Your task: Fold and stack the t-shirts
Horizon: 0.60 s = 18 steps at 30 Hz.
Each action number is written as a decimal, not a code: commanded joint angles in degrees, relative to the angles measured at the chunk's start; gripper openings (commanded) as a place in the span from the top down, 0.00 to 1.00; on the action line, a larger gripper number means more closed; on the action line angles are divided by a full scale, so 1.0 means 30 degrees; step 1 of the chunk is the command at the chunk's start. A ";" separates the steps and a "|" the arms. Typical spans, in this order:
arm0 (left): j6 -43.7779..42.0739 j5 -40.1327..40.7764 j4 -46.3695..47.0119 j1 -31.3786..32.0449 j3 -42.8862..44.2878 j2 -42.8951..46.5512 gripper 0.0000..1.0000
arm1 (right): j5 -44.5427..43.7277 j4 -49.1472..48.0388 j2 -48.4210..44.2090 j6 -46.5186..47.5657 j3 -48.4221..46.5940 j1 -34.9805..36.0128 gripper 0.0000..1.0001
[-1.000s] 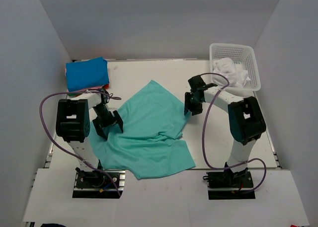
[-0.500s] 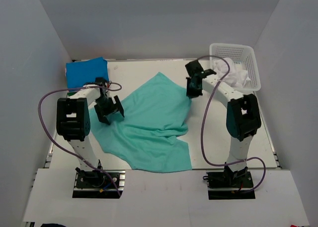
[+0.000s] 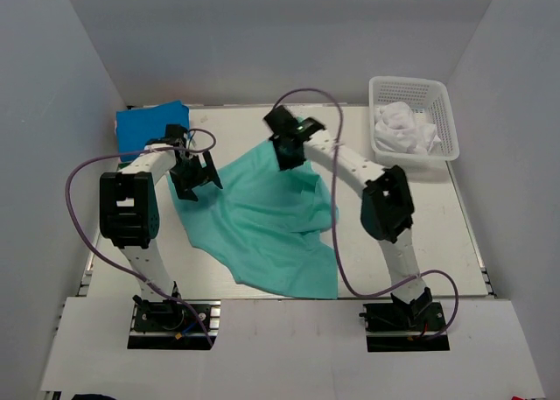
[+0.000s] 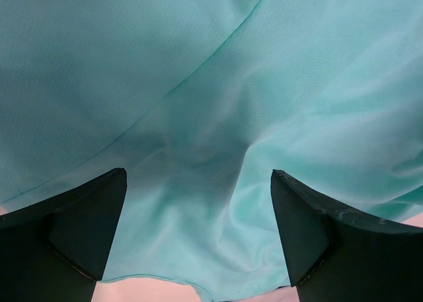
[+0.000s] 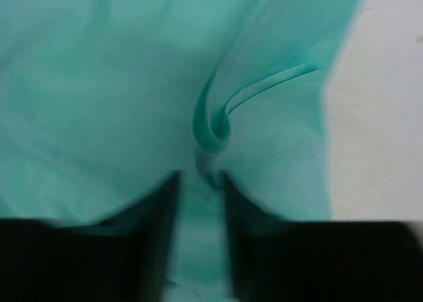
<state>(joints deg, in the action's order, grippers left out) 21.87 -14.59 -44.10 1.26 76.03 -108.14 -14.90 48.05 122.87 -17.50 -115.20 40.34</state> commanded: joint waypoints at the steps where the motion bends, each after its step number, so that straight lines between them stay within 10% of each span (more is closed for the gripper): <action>1: -0.0025 0.0029 -0.0008 0.0108 -0.0702 0.1212 0.00 | 0.0247 0.2059 0.1084 -0.0168 -0.0218 0.1758 0.47; 3: -0.0024 0.0029 -0.0184 0.0108 -0.0907 0.1415 0.00 | 0.2236 0.1825 0.0968 -0.0844 0.0077 0.1527 0.11; 18: -0.0024 0.1201 -0.0534 0.0108 -0.1290 0.1475 0.00 | 0.3831 -0.1927 -0.4130 -0.1345 0.5204 -0.2047 0.10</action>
<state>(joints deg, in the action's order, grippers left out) 21.89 -12.47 -45.21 1.26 72.34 -106.83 -3.40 44.18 111.92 -19.92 -101.73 36.49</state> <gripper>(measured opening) 0.996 0.904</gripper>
